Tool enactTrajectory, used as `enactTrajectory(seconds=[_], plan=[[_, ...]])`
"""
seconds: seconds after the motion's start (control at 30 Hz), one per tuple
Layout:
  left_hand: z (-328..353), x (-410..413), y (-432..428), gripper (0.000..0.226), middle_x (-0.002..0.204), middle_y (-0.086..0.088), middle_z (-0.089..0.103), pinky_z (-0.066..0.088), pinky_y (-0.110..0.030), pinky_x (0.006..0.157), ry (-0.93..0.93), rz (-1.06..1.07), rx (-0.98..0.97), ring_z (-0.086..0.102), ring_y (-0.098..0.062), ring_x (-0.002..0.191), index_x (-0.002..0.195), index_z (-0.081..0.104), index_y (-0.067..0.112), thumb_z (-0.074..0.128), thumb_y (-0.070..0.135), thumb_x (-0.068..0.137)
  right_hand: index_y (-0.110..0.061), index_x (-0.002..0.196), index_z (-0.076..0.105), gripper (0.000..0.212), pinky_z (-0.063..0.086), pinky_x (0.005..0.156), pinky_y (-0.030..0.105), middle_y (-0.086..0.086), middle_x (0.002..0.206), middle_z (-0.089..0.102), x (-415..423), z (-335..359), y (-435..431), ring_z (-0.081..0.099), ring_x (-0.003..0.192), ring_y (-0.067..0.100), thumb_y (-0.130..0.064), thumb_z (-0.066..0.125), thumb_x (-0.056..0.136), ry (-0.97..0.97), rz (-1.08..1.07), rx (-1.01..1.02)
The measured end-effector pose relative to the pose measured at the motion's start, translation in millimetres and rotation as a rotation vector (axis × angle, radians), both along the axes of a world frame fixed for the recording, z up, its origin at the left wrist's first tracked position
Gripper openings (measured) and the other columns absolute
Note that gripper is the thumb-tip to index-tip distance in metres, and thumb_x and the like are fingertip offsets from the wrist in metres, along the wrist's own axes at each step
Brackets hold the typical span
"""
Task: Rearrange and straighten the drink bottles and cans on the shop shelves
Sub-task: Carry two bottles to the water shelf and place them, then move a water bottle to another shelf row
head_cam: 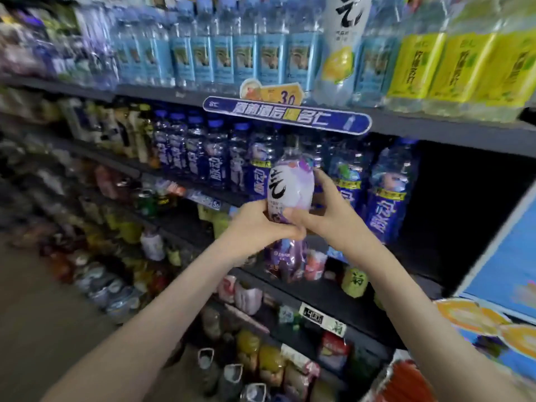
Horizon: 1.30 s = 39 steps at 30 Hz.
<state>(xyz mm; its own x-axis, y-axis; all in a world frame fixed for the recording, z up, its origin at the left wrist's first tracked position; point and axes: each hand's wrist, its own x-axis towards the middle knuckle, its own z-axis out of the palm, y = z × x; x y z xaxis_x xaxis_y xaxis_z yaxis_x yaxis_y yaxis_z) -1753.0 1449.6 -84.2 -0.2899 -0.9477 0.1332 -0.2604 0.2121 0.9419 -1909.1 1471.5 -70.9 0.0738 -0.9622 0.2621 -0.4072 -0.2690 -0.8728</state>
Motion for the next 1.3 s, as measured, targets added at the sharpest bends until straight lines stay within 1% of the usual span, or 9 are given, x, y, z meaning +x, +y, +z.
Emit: enactTrajectory(seconds=[0.1,0.2,0.3,0.37,0.43,0.6,0.7,0.97,1.3], plan=[[-35.8,50.0,-3.8,0.035,0.088,0.005,0.074,0.052,-0.026,0.075,0.014,0.065,0.059,0.066,-0.008,0.085,0.09,0.072,0.019,0.084,0.024,0.057,-0.06,0.143,-0.004,0.102,0.055,0.085,0.047,0.002,0.115,0.066,49.9,-32.0,-14.2,0.067,0.094,0.023,-0.036,0.074,0.08,-0.001,0.114,0.024],[-72.1,112.9,-12.1,0.066,0.099,0.007,0.072,0.053,-0.039,0.088,-0.012,0.205,0.082,0.066,-0.012,0.096,0.103,0.064,0.027,0.078,0.049,0.043,-0.065,0.14,0.008,0.096,0.054,0.09,0.048,-0.012,0.12,0.064,113.1,-60.9,-34.5,0.066,0.1,0.019,-0.026,0.074,0.082,-0.097,0.196,0.059],[-102.9,187.5,-20.8,0.102,0.13,0.017,0.057,0.048,-0.042,0.098,0.078,0.256,0.093,0.058,-0.009,0.115,0.139,0.036,0.039,0.081,0.052,0.049,-0.069,0.133,0.023,0.088,0.054,0.092,0.049,-0.012,0.128,0.061,188.9,-89.2,-62.7,0.064,0.11,0.016,-0.025,0.077,0.08,-0.196,0.292,0.137],[-112.5,242.4,-24.4,0.11,0.143,0.035,0.03,0.045,-0.043,0.102,0.092,0.248,0.085,0.046,-0.009,0.13,0.142,0.008,0.061,0.08,0.053,0.059,-0.069,0.128,0.027,0.083,0.057,0.084,0.04,-0.009,0.132,0.059,244.9,-102.3,-81.7,0.064,0.109,0.012,-0.023,0.077,0.081,-0.249,0.341,0.214],[-121.3,300.7,-31.3,0.106,0.147,0.035,0.022,0.044,-0.04,0.104,0.108,0.234,0.08,0.04,-0.006,0.134,0.136,0.001,0.068,0.08,0.044,0.071,-0.067,0.128,0.029,0.08,0.058,0.077,0.032,-0.008,0.128,0.061,301.8,-113.1,-99.9,0.066,0.105,0.01,-0.018,0.074,0.083,-0.277,0.386,0.264],[-131.0,428.2,-57.4,0.101,0.151,0.011,0.033,0.045,-0.013,0.089,0.185,0.238,0.094,0.042,0.0,0.125,0.143,0.006,0.056,0.075,0.018,0.081,-0.063,0.132,0.034,0.083,0.057,0.085,0.045,-0.008,0.126,0.063,425.8,-130.6,-144.3,0.066,0.107,0.014,-0.02,0.08,0.077,-0.344,0.492,0.364],[-135.4,487.6,-77.0,0.094,0.139,-0.005,0.053,0.049,-0.021,0.087,0.269,0.221,0.135,0.055,-0.01,0.117,0.143,0.013,0.053,0.071,0.008,0.084,-0.062,0.132,0.035,0.089,0.056,0.085,0.051,-0.002,0.131,0.061,481.7,-132.6,-174.8,0.065,0.111,0.022,-0.033,0.087,0.066,-0.388,0.545,0.454],[-149.3,624.4,-178.6,0.087,0.123,-0.005,0.065,0.049,-0.042,0.097,0.377,0.32,0.18,0.062,-0.021,0.114,0.142,0.023,0.049,0.073,0.012,0.082,-0.051,0.133,0.036,0.079,0.057,0.078,0.054,0.001,0.12,0.067,626.6,-142.1,-297.6,0.069,0.101,0.025,-0.009,0.075,0.078,-0.446,0.581,0.55],[-145.6,820.7,-324.1,0.098,0.122,-0.008,0.066,0.054,-0.029,0.08,0.523,0.592,0.133,0.064,-0.023,0.109,0.141,0.036,0.033,0.088,0.02,0.059,-0.025,0.127,0.054,0.061,0.059,0.079,0.037,-0.001,0.109,0.072,850.0,-138.9,-461.4,0.071,0.097,0.02,-0.009,0.081,0.074,-0.356,0.776,0.647]])
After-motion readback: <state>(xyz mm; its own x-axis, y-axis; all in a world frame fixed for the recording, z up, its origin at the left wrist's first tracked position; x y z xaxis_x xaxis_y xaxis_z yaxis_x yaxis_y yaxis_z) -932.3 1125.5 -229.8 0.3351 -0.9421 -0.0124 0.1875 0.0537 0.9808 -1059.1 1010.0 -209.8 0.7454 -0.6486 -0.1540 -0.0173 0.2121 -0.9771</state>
